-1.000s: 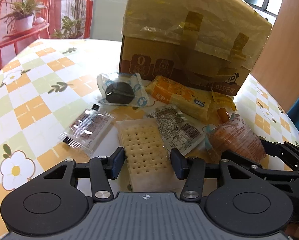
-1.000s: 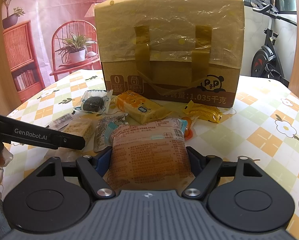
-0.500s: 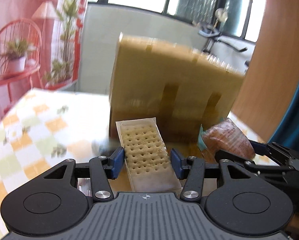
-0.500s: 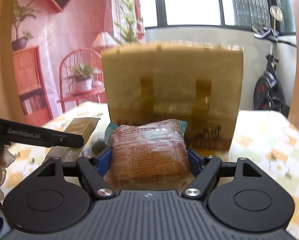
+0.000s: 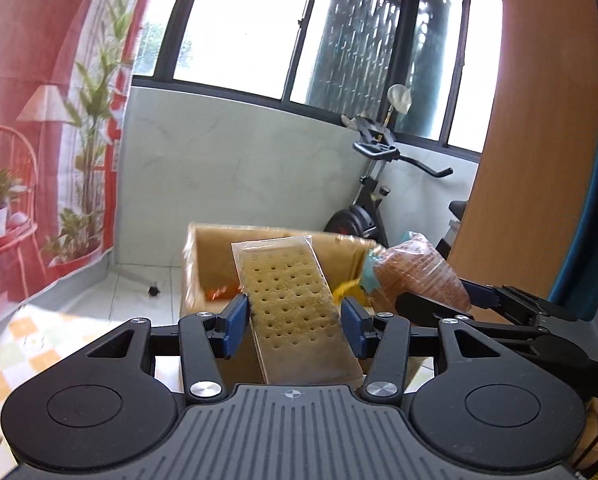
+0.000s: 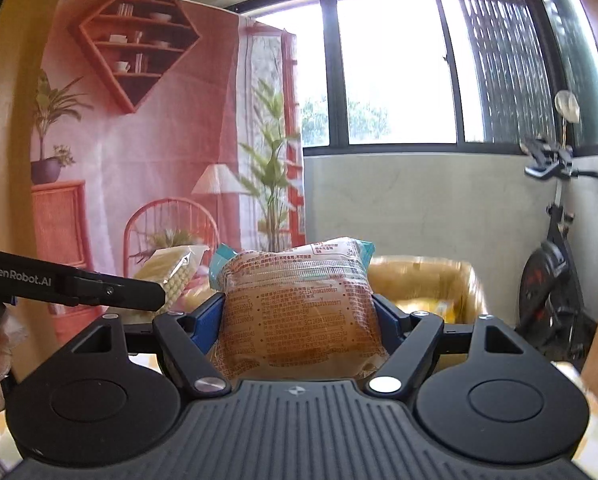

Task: Organize snacks
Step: 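Carry the cracker packet and pastry bag over the box with both grippers, then open both grippers to drop the cracker packet and pastry bag into the box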

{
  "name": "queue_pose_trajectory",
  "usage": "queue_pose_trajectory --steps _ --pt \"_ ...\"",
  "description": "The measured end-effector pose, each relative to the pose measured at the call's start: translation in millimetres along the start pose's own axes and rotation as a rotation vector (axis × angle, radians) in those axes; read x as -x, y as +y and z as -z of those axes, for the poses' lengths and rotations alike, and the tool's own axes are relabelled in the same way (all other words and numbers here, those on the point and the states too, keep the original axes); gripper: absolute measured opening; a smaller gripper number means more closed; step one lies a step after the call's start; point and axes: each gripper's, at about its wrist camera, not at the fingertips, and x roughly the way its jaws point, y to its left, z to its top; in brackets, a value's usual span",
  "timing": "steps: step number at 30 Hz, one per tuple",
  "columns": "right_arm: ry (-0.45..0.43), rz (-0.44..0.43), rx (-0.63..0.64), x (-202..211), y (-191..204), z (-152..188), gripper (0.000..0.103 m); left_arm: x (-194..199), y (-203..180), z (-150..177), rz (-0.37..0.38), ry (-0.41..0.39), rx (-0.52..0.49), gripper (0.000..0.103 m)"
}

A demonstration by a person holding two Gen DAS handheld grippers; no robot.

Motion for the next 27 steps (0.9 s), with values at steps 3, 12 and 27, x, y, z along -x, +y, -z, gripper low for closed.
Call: queue_pose_trajectory --steps 3,12,27 --pt "-0.002 0.013 0.017 -18.8 -10.0 -15.2 0.077 -16.6 -2.3 -15.3 0.005 0.009 -0.004 0.053" --pt "0.096 0.017 -0.053 -77.7 -46.7 -37.5 0.077 -57.0 20.0 -32.4 0.026 0.096 0.062 0.053" --pt "0.301 0.051 -0.099 -175.2 -75.0 -42.2 0.08 -136.5 57.6 -44.1 0.013 0.231 0.114 0.053"
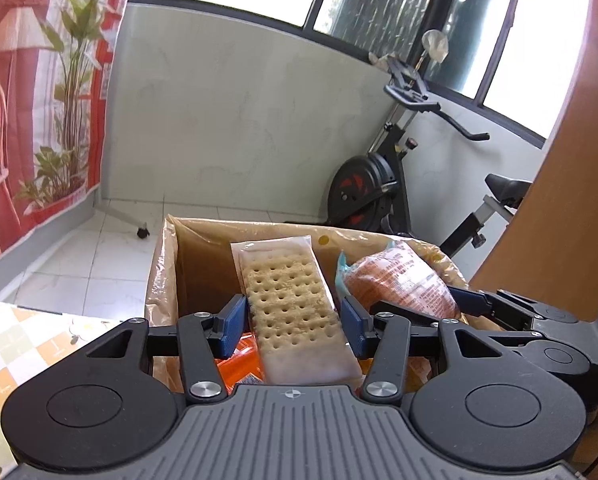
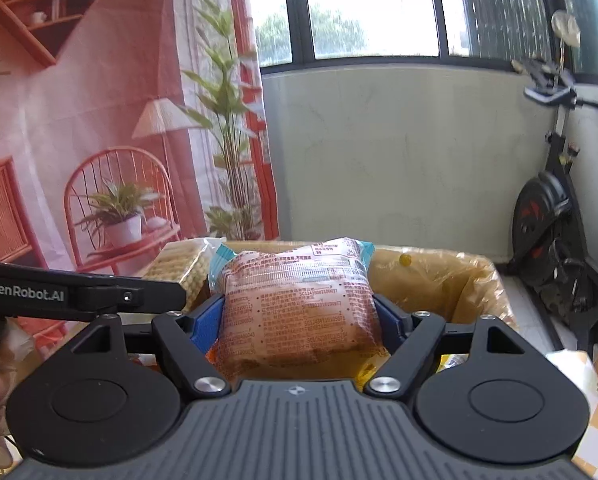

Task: Organize snacks
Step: 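Open both grippers to drop the cracker packet and pastry bag into the box, then move both grippers back to the remaining snacks beside the box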

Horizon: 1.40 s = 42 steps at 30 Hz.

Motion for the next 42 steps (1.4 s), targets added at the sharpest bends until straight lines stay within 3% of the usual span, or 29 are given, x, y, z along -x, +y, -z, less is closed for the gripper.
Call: queue_pose_trajectory --steps 7,18,26,32,38,42 --pt "0.022 -0.004 -0.052 -3.4 -7.1 -7.1 0.084 12.2 -2.6 -8.0 -0.016 -0.017 -0.018 0.057" --pt "-0.107 -0.014 -0.062 55.1 8.6 -6.9 0.086 74.5 1.1 12.9 -0.028 -0.056 -0.023 0.057" --pt "-0.156 -0.035 -0.115 104.9 12.4 29.6 0.086 126.6 23.1 46.7 -0.064 -0.072 -0.002 0.057" --pt "-0.152 -0.02 -0.079 123.9 19.7 68.5 0.085 132.2 39.5 92.9 -0.099 -0.032 0.01 0.057" --pt "-0.093 -0.012 -0.018 117.2 33.5 111.3 0.082 116.5 62.6 139.0 -0.131 0.052 0.09 0.057" --pt "-0.005 -0.027 0.022 103.3 42.5 139.8 0.079 110.0 74.5 162.7 -0.155 0.096 0.124 0.057"
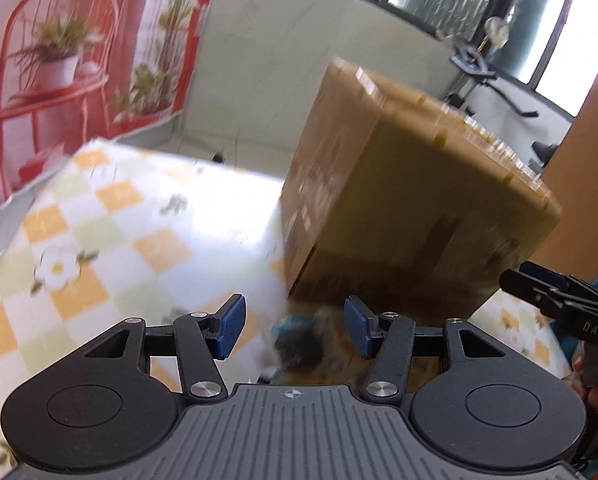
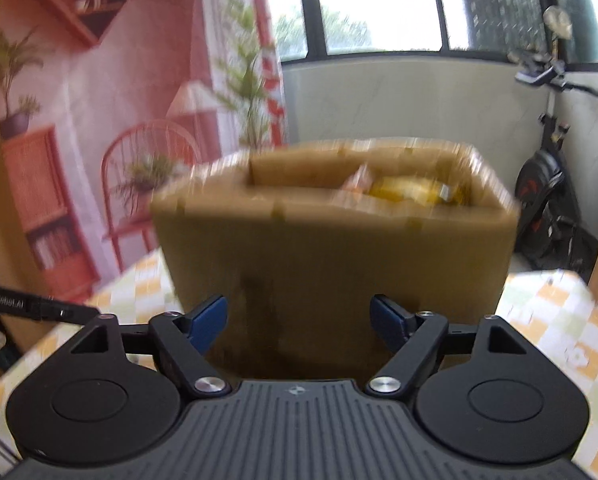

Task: Organize snacks
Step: 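Move both grippers back to the remaining snacks beside the box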

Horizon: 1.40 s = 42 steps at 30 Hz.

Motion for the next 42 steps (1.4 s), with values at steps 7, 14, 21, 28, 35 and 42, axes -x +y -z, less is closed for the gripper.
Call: queue_pose_trajectory --steps 7,14,21,28,35,42 --pt "0.128 -0.03 0.02 -29.0 4.2 39.3 0.077 -14.8 17.0 22.9 -0.039 0.084 0.011 0.057" --pt "0.211 -0.07 0.073 -67.0 12.0 53.9 0.077 -29.8 13.5 39.0 -0.065 0.151 -0.02 0.057" --pt "0.282 -0.107 0.15 -95.9 25.2 64.3 0.069 -27.8 10.2 49.7 -0.062 0.175 -0.02 0.057" --pt "0.301 -0.104 0.093 -91.3 17.6 75.4 0.049 -42.4 7.4 41.2 -0.043 0.172 -0.032 0.061" --pt "0.299 -0.046 0.022 -72.8 8.0 86.8 0.046 -73.1 -6.2 23.6 -0.03 0.172 -0.022 0.064" --pt "0.313 -0.02 -0.005 -61.4 2.2 98.2 0.045 -100.8 -19.1 20.3 -0.043 0.182 -0.035 0.07"
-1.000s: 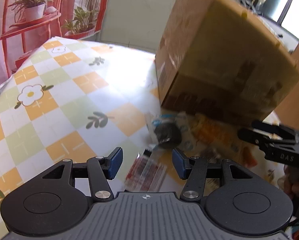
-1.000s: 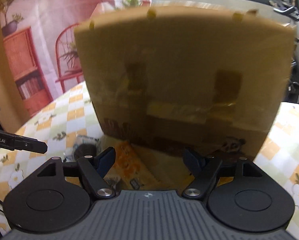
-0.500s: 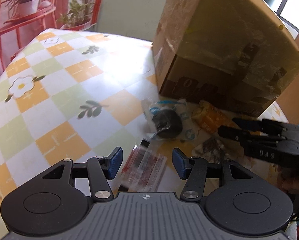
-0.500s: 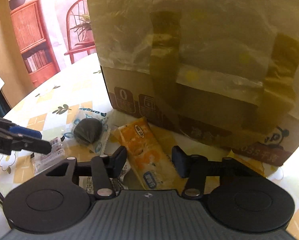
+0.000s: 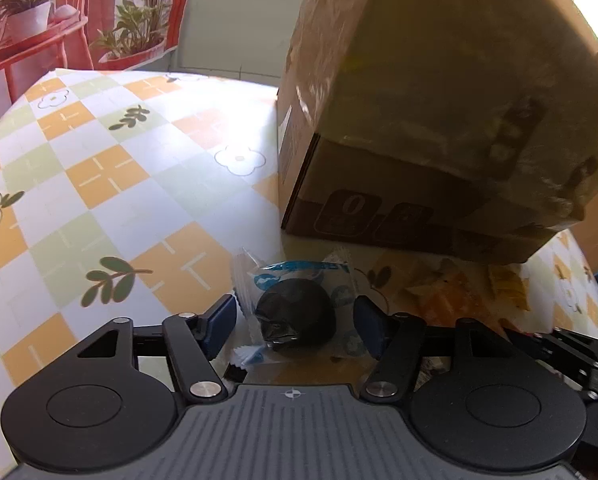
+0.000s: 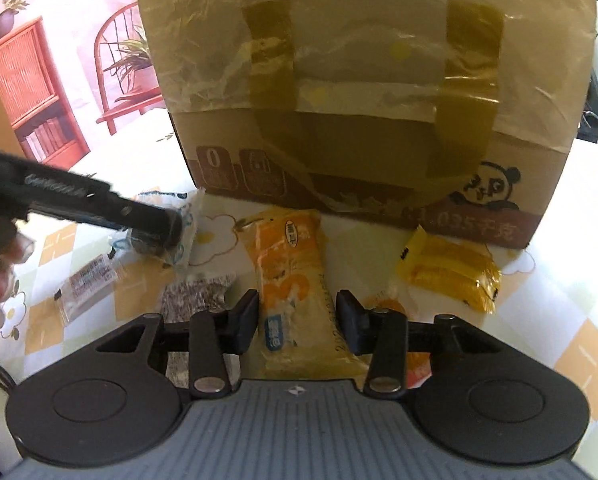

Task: Organize snacks
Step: 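Move both grippers back to the remaining snacks beside the box, then grasp the black round snack with the left gripper while the right grasps the orange pastry bag, then lift both held snacks and carry them over the box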

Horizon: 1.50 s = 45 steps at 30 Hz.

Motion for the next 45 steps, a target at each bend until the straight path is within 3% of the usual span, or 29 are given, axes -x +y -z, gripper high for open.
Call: queue_pose_trajectory --steps 3,5,8,15,31,35,45 --pt "-0.002 0.002 0.0 0.7 0.1 0.5 0.045 -2.0 -2.3 1.1 -0.004 -0.021 0.001 0.069" --pt "-0.002 0.002 0.0 0.0 1.9 0.4 0.045 -0.5 -2.9 4.1 -0.005 -0.026 -0.007 0.06" --pt "-0.003 0.0 -0.004 0.2 0.8 0.5 0.045 5.8 1.1 9.3 0.001 -0.024 0.003 0.055" --pt "0.017 -0.005 -0.006 -3.2 1.3 -4.4 0.045 18.2 8.8 26.0 0.013 -0.036 0.002 0.055" --pt "-0.012 -0.003 0.022 -11.9 4.1 -2.4 0.043 19.3 12.8 26.9 0.027 -0.036 0.017 0.055" --pt "-0.005 -0.034 0.0 -5.3 -0.8 -7.4 0.041 26.6 4.4 18.4 0.004 -0.037 -0.064 0.053" --pt "-0.046 -0.079 0.052 24.1 4.2 -14.7 0.041 62.5 5.1 20.4 0.085 -0.093 -0.001 0.053"
